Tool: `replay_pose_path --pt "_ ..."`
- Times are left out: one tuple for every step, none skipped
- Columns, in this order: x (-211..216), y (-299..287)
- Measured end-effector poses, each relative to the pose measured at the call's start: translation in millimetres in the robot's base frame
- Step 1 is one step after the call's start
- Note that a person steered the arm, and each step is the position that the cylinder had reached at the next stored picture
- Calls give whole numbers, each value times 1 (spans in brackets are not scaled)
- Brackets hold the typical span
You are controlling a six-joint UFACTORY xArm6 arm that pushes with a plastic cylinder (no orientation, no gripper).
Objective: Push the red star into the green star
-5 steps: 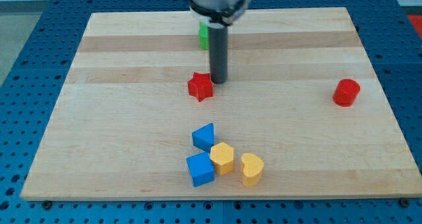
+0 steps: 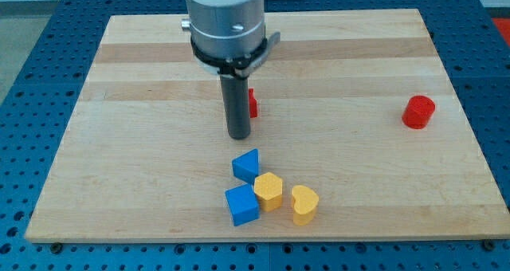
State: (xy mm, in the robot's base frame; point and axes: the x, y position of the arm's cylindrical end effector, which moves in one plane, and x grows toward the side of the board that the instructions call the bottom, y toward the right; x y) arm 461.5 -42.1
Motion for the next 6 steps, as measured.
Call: replay_pose_path --pt "-58 0" --pt "-115 0" --pt "-140 -3" --pt "-126 -11" --pt "-70 18" --pt "-26 95"
